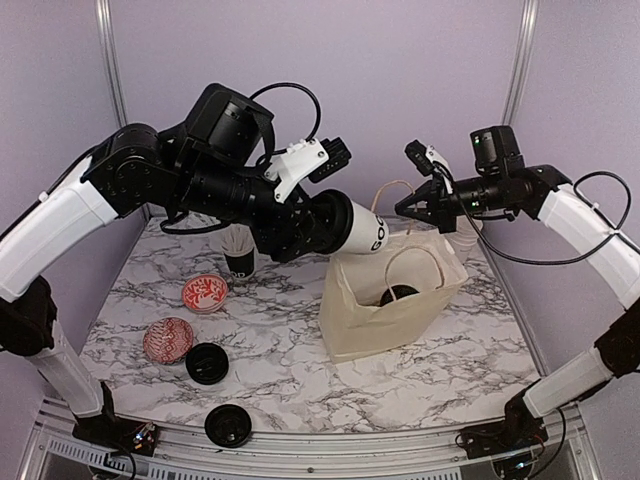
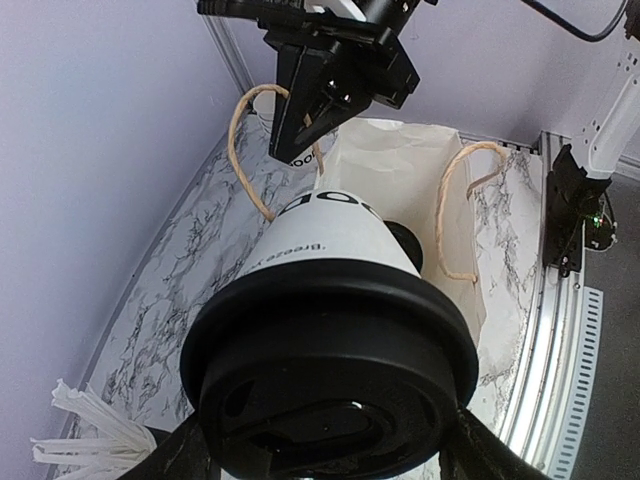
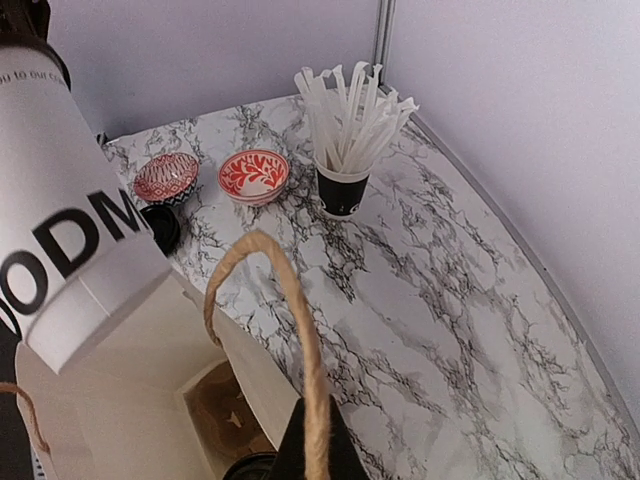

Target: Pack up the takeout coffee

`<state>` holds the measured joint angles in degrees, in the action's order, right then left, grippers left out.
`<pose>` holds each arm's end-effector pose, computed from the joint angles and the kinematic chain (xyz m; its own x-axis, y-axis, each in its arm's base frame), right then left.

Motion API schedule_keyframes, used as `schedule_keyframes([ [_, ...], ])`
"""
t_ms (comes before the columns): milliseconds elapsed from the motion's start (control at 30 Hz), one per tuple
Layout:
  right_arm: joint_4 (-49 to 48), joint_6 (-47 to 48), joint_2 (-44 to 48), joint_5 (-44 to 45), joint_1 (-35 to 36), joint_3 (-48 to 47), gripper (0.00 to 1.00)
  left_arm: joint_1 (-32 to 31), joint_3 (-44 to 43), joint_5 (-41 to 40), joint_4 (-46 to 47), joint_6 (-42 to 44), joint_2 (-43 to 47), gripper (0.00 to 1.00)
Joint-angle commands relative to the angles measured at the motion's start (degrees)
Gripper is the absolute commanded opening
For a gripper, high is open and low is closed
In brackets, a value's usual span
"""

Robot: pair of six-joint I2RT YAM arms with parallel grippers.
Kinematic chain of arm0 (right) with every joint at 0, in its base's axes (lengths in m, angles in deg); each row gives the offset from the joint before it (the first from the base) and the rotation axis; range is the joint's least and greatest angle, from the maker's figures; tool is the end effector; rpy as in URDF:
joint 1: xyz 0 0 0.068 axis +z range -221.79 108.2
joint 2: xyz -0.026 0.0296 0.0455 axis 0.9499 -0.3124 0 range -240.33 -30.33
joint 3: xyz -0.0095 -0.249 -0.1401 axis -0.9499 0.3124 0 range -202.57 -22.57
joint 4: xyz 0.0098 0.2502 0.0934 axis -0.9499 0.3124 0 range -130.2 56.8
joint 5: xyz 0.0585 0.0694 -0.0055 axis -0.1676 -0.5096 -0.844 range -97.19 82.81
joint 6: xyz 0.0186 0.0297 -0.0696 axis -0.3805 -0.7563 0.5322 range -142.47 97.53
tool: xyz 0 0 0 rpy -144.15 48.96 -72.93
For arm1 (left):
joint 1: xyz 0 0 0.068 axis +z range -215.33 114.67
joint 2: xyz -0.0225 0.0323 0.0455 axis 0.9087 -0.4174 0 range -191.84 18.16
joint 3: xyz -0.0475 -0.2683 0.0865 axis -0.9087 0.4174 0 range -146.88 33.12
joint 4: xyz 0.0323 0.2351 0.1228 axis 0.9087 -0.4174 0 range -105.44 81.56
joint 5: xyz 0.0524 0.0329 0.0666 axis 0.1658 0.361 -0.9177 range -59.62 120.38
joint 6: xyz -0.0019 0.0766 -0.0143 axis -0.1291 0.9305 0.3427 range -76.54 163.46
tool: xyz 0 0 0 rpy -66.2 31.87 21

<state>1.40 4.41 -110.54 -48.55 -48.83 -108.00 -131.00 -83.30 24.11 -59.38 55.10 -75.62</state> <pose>0.2750 0.1644 0.3960 -0.1333 -0.4250 -0.8953 -0.9451 0.3266 -0.0144 0.1592 -0.3345 0.4760 -0.0165 0.5234 -0.8519 0.8877 0.3997 0.2284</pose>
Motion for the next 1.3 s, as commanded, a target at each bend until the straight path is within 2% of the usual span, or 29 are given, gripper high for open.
schedule_keyframes([
  [0,-5.8,-5.2,3.2,-2.2,-0.1,-1.6,0.00,0.4,-2.0,2.5,-2.6,-1.9,-2.4,0.60],
  [267,-10.6,-10.5,4.4,-3.2,0.6,2.6,0.00,0.3,-4.0,1.6,-2.6,-5.6,-7.0,0.55],
  [533,-12.1,-12.6,6.1,-4.0,2.5,4.9,0.00,0.3,-6.7,-4.3,-3.8,-7.6,-10.3,0.53],
  [700,-11.6,-11.0,7.2,-7.9,3.3,7.9,0.00,0.2,-5.4,-7.1,-5.5,-8.2,-11.0,0.51],
  [867,-10.1,-8.2,7.6,-10.2,4.0,9.2,0.00,0.1,-4.1,-6.6,-6.5,-7.9,-10.6,0.50],
  [1067,-8.1,-4.8,6.5,-13.1,5.5,8.9,0.00,0.3,-5.8,-7.5,-7.0,-5.8,-10.5,0.52],
  [1267,-5.7,-1.4,4.9,-13.6,7.2,6.1,0.00,1.2,-6.0,-3.6,-7.3,-2.8,-12.8,0.53],
])
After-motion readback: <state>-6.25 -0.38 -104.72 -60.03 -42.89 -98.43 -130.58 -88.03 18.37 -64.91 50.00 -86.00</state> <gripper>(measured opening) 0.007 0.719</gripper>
